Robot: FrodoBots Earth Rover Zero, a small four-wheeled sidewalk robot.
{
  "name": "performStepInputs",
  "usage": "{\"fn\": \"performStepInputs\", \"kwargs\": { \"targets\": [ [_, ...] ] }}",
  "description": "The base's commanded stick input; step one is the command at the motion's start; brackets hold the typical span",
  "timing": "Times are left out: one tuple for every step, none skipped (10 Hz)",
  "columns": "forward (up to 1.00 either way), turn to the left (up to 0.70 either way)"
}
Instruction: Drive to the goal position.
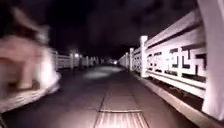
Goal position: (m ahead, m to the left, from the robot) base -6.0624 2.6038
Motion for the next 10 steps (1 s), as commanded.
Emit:
{"fn": "performStepInputs", "kwargs": {
  "targets": [
    [0.45, 0.0],
    [0.45, 0.0],
    [0.45, 0.0],
    [0.45, 0.0],
    [0.45, 0.0],
    [0.45, 0.0],
    [0.45, 0.0],
    [0.45, 0.0],
    [0.45, 0.0],
    [0.45, 0.0]
  ]
}}
